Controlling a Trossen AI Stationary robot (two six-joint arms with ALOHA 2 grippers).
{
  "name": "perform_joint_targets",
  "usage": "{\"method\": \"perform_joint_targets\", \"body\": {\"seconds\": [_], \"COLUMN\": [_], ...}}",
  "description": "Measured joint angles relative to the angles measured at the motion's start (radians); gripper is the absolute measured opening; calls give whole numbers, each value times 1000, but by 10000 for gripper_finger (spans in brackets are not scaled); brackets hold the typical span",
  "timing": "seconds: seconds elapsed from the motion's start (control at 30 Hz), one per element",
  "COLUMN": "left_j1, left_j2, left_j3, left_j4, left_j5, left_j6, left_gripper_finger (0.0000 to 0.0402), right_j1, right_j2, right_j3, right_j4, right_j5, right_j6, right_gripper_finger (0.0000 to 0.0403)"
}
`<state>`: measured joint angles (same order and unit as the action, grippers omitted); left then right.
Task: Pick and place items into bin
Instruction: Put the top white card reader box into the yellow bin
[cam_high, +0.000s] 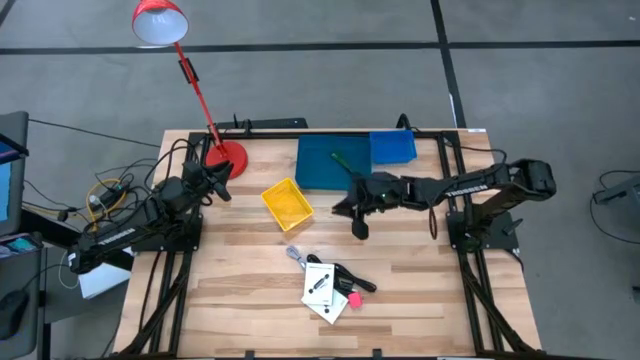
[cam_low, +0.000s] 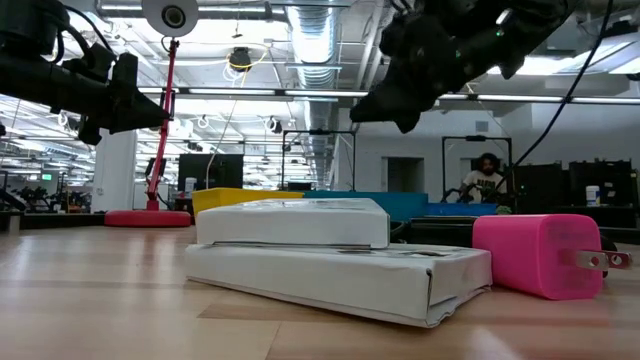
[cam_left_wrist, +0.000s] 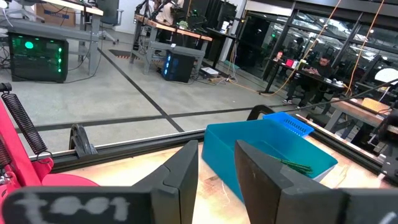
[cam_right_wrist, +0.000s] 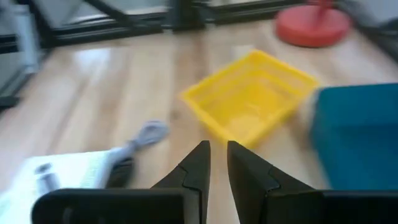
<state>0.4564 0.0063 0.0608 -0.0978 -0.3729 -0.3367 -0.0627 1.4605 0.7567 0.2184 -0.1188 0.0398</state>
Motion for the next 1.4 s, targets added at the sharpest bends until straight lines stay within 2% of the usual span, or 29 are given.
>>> {"method": "perform_joint_targets", "body": {"seconds": [0.23, 0.37, 0.6, 0.87, 1.1, 1.2, 1.4], "left_j1": [0, 0, 0, 0, 0, 0, 0], "left_j2": [0, 0, 0, 0, 0, 0, 0], "left_j3": [0, 0, 0, 0, 0, 0, 0], "left_j4": [0, 0, 0, 0, 0, 0, 0], "left_j5": [0, 0, 0, 0, 0, 0, 0], "left_j6": [0, 0, 0, 0, 0, 0, 0], "left_gripper_finger": [94, 94, 94, 94, 94, 94, 94], "right_j1": [72, 91, 100, 111, 160, 172, 173], "right_j2": [0, 0, 0, 0, 0, 2, 112], "right_j3": [0, 0, 0, 4, 34, 40, 67], "right_j4": [-8, -15, -125, -124, -137, -135, -113], "right_j5": [-14, -11, 11, -170, -167, -122, -104], "right_j6": [17, 98, 202, 307, 349, 368, 406], "right_gripper_finger": [50, 50, 50, 50, 50, 50, 51]}}
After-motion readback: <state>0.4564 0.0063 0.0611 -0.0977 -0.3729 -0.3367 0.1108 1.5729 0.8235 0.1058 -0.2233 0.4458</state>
